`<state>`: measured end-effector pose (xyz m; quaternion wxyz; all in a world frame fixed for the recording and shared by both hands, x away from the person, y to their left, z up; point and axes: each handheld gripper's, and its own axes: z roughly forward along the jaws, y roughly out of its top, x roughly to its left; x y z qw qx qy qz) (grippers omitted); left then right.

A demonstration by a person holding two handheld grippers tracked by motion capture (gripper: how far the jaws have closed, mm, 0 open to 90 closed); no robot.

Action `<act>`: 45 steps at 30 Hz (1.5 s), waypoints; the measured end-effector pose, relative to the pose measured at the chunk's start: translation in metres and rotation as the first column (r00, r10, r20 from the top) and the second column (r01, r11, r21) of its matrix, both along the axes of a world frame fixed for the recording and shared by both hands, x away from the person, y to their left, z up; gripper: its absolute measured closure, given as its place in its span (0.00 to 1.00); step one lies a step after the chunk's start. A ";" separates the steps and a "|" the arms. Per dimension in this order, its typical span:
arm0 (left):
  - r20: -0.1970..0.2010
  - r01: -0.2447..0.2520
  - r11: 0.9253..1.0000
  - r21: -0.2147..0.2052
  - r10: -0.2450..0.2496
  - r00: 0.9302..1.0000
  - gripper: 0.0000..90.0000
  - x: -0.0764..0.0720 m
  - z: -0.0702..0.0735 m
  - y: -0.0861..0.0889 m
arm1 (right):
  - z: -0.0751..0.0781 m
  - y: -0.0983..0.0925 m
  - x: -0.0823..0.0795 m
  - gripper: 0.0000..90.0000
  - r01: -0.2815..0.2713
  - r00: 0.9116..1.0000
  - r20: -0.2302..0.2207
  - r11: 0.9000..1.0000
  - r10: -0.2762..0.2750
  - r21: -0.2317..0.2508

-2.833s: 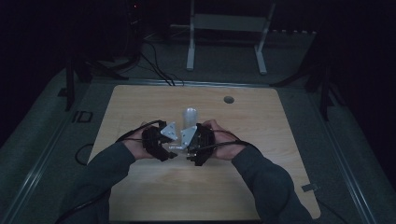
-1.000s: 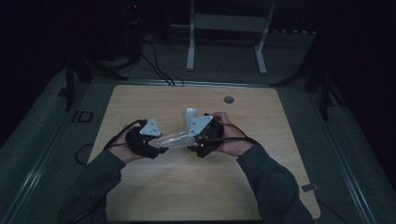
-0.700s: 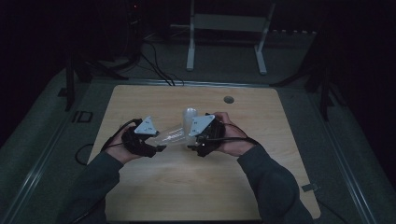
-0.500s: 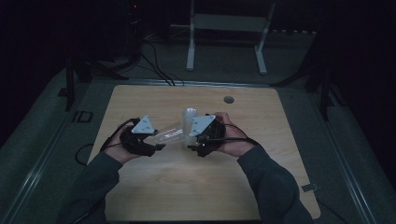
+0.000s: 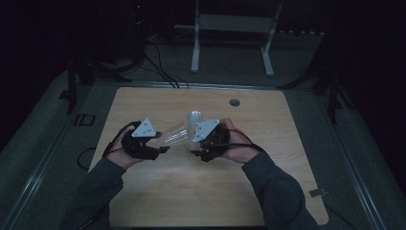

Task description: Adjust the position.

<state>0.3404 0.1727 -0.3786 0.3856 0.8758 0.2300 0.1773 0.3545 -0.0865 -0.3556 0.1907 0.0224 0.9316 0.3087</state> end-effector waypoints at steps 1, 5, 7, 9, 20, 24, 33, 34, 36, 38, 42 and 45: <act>0.001 -0.003 1.000 -0.005 0.003 1.000 0.46 0.000 0.000 0.001 | 0.000 -0.001 0.000 0.38 0.004 1.000 0.000 1.000 -0.004 0.006; 0.008 -0.012 1.000 -0.026 0.013 1.000 0.46 -0.001 0.001 0.004 | 0.001 -0.004 0.001 0.41 0.018 1.000 -0.021 0.999 -0.017 0.032; 0.007 -0.017 0.999 -0.036 0.018 1.000 0.46 -0.001 0.001 0.005 | 0.001 -0.005 0.002 0.42 0.022 0.999 -0.029 0.999 -0.021 0.040; 0.010 -0.018 0.999 -0.042 0.018 1.000 0.46 -0.001 0.001 0.005 | 0.001 -0.006 0.002 0.44 0.029 0.999 -0.034 0.998 -0.027 0.056; 0.017 -0.045 0.995 -0.090 0.047 0.999 0.46 -0.001 -0.002 0.005 | -0.001 -0.006 -0.002 0.44 0.050 0.998 -0.035 0.995 -0.047 0.091; 0.019 -0.059 0.992 -0.114 0.061 0.998 0.46 0.000 -0.002 0.006 | -0.002 -0.006 -0.002 0.43 0.058 0.998 -0.040 0.992 -0.054 0.110; 0.018 -0.077 0.985 -0.155 0.081 0.997 0.46 0.001 -0.004 0.005 | -0.010 -0.006 -0.001 0.40 0.095 0.994 -0.065 0.981 -0.085 0.168; 0.019 -0.078 0.984 -0.160 0.083 0.996 0.46 0.001 -0.004 0.005 | -0.011 -0.006 -0.001 0.40 0.099 0.994 -0.071 0.979 -0.088 0.176; 0.020 -0.082 0.982 -0.168 0.086 0.996 0.46 0.001 -0.005 0.004 | -0.011 -0.007 0.000 0.40 0.104 0.993 -0.078 0.976 -0.090 0.193; 0.026 -0.088 0.981 -0.175 0.093 0.995 0.46 0.001 -0.006 0.004 | -0.011 -0.006 0.000 0.39 0.112 0.992 -0.079 0.973 -0.098 0.204; 0.038 -0.096 0.977 -0.192 0.106 0.994 0.46 0.000 -0.006 0.003 | -0.012 -0.006 -0.001 0.36 0.116 0.992 -0.077 0.968 -0.102 0.221; 0.043 -0.101 0.973 -0.207 0.113 0.993 0.46 -0.001 -0.007 0.003 | -0.014 -0.005 -0.001 0.35 0.125 0.990 -0.087 0.964 -0.107 0.236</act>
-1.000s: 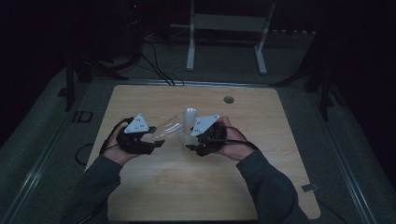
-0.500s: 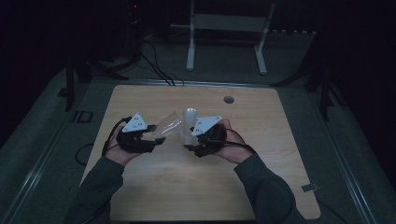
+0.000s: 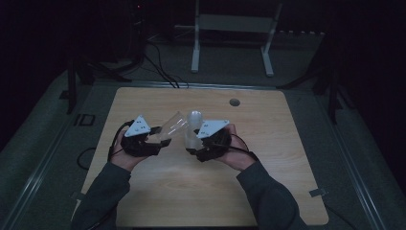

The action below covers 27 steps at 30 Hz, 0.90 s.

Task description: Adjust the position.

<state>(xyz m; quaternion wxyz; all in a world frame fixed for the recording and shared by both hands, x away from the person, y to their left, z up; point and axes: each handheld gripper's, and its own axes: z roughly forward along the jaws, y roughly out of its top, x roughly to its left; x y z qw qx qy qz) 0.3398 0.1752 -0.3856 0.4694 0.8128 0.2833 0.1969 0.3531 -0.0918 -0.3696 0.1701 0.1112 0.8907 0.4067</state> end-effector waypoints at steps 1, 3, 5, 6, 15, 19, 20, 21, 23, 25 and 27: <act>0.003 -0.002 1.000 0.000 0.002 1.000 0.46 0.000 0.000 0.000 | -0.001 0.000 0.000 0.34 0.003 1.000 -0.001 1.000 -0.003 0.008; 0.008 -0.007 1.000 -0.006 0.007 1.000 0.46 -0.001 0.000 0.000 | -0.001 0.000 0.001 0.34 0.006 1.000 -0.010 1.000 -0.006 0.028; 0.013 -0.016 1.000 -0.019 0.016 1.000 0.46 -0.001 -0.001 0.000 | -0.002 0.000 0.001 0.33 0.015 1.000 -0.018 0.999 -0.015 0.050; 0.014 -0.018 1.000 -0.023 0.018 1.000 0.46 -0.001 -0.001 0.000 | -0.003 0.000 0.001 0.33 0.016 1.000 -0.022 0.998 -0.014 0.060; 0.038 -0.028 0.998 -0.047 0.030 0.999 0.46 -0.003 0.000 0.001 | -0.005 0.005 0.001 0.33 0.023 0.999 -0.034 0.992 -0.019 0.123; 0.050 -0.028 0.997 -0.068 0.032 0.998 0.46 -0.004 0.000 0.002 | -0.006 0.005 0.000 0.33 0.030 0.999 -0.030 0.989 -0.025 0.148; 0.051 -0.026 0.997 -0.072 0.030 0.998 0.46 -0.004 0.000 0.002 | -0.006 0.005 0.000 0.33 0.031 0.999 -0.031 0.987 -0.027 0.156; 0.055 -0.024 0.997 -0.078 0.029 0.998 0.46 -0.004 -0.001 0.002 | -0.006 0.005 0.000 0.33 0.031 0.999 -0.031 0.986 -0.026 0.166; 0.065 -0.022 0.996 -0.087 0.028 0.998 0.46 -0.005 -0.001 0.002 | -0.006 0.004 0.000 0.33 0.040 0.999 -0.037 0.982 -0.033 0.183; 0.074 -0.021 0.995 -0.096 0.028 0.997 0.46 -0.006 -0.001 0.001 | -0.006 0.004 0.000 0.33 0.041 0.999 -0.042 0.979 -0.033 0.200; 0.089 -0.023 0.995 -0.102 0.032 0.996 0.46 -0.008 -0.001 0.001 | -0.005 0.003 0.001 0.33 0.044 0.998 -0.047 0.975 -0.034 0.218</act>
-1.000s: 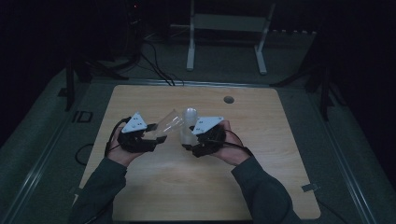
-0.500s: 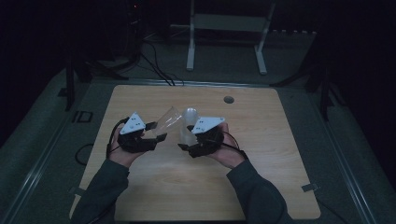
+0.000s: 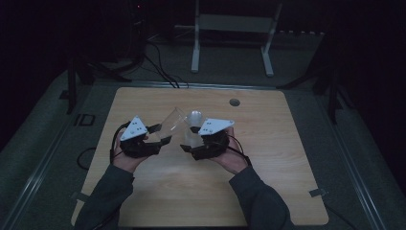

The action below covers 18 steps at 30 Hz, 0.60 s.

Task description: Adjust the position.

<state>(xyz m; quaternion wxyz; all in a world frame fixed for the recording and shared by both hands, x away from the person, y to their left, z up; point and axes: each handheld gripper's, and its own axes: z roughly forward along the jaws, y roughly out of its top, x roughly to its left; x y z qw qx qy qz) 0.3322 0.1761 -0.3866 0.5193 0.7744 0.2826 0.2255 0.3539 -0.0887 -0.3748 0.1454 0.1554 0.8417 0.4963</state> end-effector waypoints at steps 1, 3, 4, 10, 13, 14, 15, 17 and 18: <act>0.005 -0.002 1.000 -0.001 0.002 1.000 0.46 -0.001 0.000 -0.001 | 0.000 0.000 0.000 0.33 0.002 1.000 0.002 1.000 -0.002 0.007; 0.014 -0.002 1.000 -0.005 0.002 1.000 0.46 -0.002 0.000 -0.002 | 0.001 -0.001 0.001 0.32 0.004 1.000 0.001 1.000 -0.004 0.018; 0.019 0.000 1.000 -0.003 0.001 1.000 0.46 -0.002 0.000 -0.002 | 0.001 -0.001 0.001 0.32 0.006 1.000 0.003 1.000 -0.006 0.019; 0.045 -0.007 1.000 -0.010 0.007 0.999 0.46 -0.005 0.000 -0.006 | 0.003 0.000 0.001 0.32 0.009 1.000 -0.002 0.999 -0.009 0.049; 0.054 -0.013 1.000 -0.019 0.014 0.998 0.46 -0.006 0.000 -0.007 | 0.003 0.000 0.001 0.31 0.010 1.000 -0.006 0.998 -0.010 0.060; 0.058 -0.014 1.000 -0.022 0.015 0.998 0.46 -0.007 -0.001 -0.007 | 0.004 0.000 0.002 0.31 0.012 1.000 -0.005 0.998 -0.011 0.061; 0.060 -0.015 1.000 -0.025 0.016 0.998 0.46 -0.007 -0.001 -0.007 | 0.004 0.000 0.002 0.30 0.013 1.000 0.000 0.998 -0.013 0.061; 0.063 -0.018 0.999 -0.032 0.020 0.998 0.46 -0.007 -0.001 -0.007 | 0.005 -0.001 0.002 0.30 0.014 1.000 0.000 0.998 -0.014 0.066; 0.065 -0.021 0.999 -0.035 0.023 0.998 0.46 -0.007 -0.001 -0.007 | 0.006 -0.001 0.002 0.30 0.017 1.000 0.001 0.997 -0.017 0.069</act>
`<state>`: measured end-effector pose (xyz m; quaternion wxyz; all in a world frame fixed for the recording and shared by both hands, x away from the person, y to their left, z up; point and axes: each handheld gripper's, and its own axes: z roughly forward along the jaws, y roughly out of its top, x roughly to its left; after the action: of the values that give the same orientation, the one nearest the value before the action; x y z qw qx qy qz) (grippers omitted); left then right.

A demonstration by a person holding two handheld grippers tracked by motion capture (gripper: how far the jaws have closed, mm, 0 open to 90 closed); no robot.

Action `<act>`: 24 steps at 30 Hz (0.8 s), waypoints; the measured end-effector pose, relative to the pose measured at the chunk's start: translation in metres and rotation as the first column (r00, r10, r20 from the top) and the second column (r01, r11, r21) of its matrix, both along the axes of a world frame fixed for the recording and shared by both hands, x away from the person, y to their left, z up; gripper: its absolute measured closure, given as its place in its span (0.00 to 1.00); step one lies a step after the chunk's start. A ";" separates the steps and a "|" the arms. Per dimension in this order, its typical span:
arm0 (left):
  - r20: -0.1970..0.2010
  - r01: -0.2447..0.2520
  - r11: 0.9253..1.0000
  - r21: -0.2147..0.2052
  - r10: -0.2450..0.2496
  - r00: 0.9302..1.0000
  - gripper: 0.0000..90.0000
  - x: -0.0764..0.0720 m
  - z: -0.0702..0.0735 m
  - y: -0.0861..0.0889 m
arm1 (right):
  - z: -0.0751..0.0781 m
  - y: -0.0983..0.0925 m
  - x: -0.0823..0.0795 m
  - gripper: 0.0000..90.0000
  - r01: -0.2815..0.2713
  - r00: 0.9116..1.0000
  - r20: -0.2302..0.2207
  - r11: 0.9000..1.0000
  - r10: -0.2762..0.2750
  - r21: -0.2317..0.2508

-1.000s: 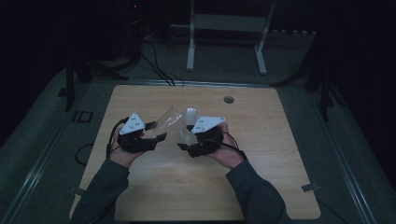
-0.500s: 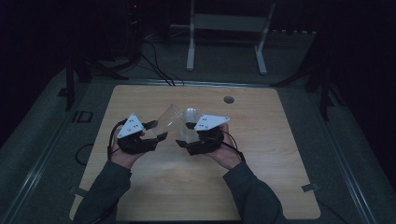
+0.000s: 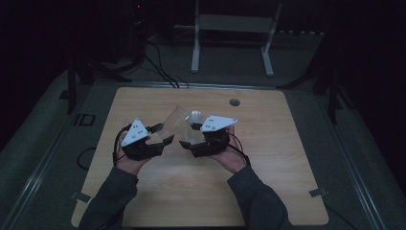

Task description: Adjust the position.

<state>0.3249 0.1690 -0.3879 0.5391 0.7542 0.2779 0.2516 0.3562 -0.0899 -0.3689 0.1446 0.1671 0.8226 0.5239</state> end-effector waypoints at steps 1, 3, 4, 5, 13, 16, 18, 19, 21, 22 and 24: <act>0.001 -0.001 1.000 -0.005 0.001 1.000 0.46 0.000 0.000 0.000 | 0.000 0.000 0.000 0.30 0.002 1.000 0.000 1.000 -0.002 0.003; 0.005 -0.005 1.000 -0.013 0.005 1.000 0.46 -0.001 0.000 0.000 | 0.001 0.000 0.000 0.29 0.001 1.000 -0.006 1.000 -0.001 0.009; 0.007 -0.006 1.000 -0.017 0.006 1.000 0.46 -0.001 -0.001 0.000 | 0.001 -0.001 0.001 0.29 0.000 1.000 -0.008 1.000 0.000 0.012; 0.008 -0.008 1.000 -0.021 0.008 1.000 0.46 -0.001 -0.001 0.000 | 0.001 0.000 0.001 0.29 -0.001 1.000 -0.008 1.000 0.002 0.014; 0.014 -0.021 0.998 -0.057 0.022 1.000 0.46 -0.003 -0.003 0.000 | 0.002 0.001 0.002 0.28 -0.009 1.000 -0.028 0.999 0.010 0.041; 0.015 -0.026 0.997 -0.073 0.027 1.000 0.46 -0.004 -0.004 0.000 | 0.003 0.002 0.003 0.28 -0.010 0.999 -0.040 0.998 0.012 0.062; 0.018 -0.030 0.996 -0.079 0.031 0.999 0.46 -0.005 -0.004 0.000 | 0.003 0.002 0.004 0.27 -0.013 0.999 -0.046 0.997 0.016 0.076; 0.017 -0.030 0.996 -0.081 0.032 0.999 0.46 -0.005 -0.005 -0.001 | 0.004 0.002 0.005 0.27 -0.012 0.999 -0.048 0.997 0.016 0.080; 0.014 -0.031 0.996 -0.085 0.033 0.999 0.46 -0.005 -0.006 -0.001 | 0.005 0.002 0.005 0.27 -0.015 0.998 -0.056 0.996 0.021 0.090; 0.014 -0.032 0.996 -0.085 0.033 0.999 0.46 -0.005 -0.007 -0.002 | 0.005 0.002 0.006 0.27 -0.016 0.998 -0.060 0.995 0.022 0.096; 0.011 -0.032 0.996 -0.083 0.033 0.999 0.46 -0.005 -0.008 -0.002 | 0.006 0.003 0.006 0.27 -0.018 0.997 -0.070 0.994 0.026 0.106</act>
<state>0.3195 0.1666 -0.3954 0.5677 0.7248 0.2969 0.2534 0.3626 -0.0869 -0.3634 0.1004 0.1840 0.8004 0.5616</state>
